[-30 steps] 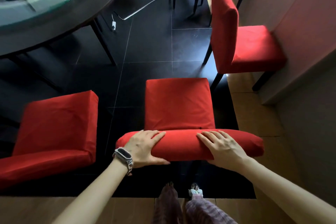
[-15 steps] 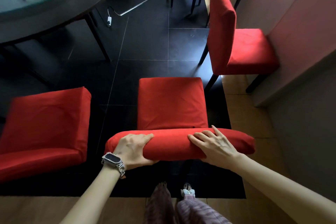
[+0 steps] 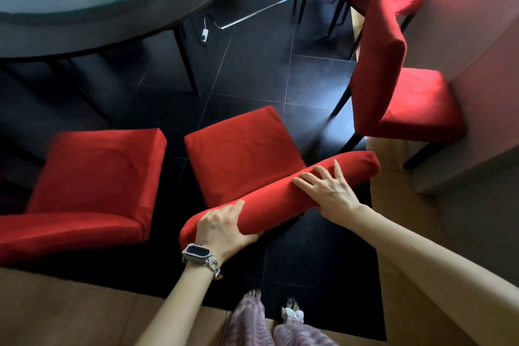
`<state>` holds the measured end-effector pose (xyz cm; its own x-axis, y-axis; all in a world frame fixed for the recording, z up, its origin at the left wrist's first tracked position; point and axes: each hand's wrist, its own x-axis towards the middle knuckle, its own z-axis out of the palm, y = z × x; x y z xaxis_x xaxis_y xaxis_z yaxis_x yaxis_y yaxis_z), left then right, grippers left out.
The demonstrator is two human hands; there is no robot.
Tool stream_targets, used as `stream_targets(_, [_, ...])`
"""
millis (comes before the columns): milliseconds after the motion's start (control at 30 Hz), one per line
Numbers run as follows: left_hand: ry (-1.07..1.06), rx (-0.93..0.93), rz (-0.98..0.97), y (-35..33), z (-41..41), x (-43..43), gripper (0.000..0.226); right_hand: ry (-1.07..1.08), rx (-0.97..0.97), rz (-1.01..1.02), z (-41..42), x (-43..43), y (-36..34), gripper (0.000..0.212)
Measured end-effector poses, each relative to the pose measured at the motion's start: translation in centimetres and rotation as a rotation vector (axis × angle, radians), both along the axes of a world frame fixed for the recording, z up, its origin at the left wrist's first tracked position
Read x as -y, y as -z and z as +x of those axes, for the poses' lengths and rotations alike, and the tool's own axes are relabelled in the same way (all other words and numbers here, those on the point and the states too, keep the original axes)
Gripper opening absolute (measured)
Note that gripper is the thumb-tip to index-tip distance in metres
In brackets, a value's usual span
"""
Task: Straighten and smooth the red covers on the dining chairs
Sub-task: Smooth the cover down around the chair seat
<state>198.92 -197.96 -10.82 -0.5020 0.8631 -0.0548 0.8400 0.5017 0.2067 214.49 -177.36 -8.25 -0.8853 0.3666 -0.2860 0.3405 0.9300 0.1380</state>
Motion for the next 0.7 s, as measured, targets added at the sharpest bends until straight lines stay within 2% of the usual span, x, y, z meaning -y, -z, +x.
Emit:
stream_targets(233, [-0.141,0.035,0.008,0.3,0.6,-1.6,0.078,0.192,0.013,0.020,-3.3,-0.7,0.6,0.088])
stream_targets(400, [-0.109,0.009,-0.002,0.7,-0.1,-2.3,0.083,0.338,-0.003,0.000,-3.5,-0.8,1.6,0.087])
stream_targets(700, [-0.064,-0.032,-0.061,0.8,-3.5,-0.9,0.084,0.337,-0.018,-0.142,-4.6,0.8,2.0,0.085])
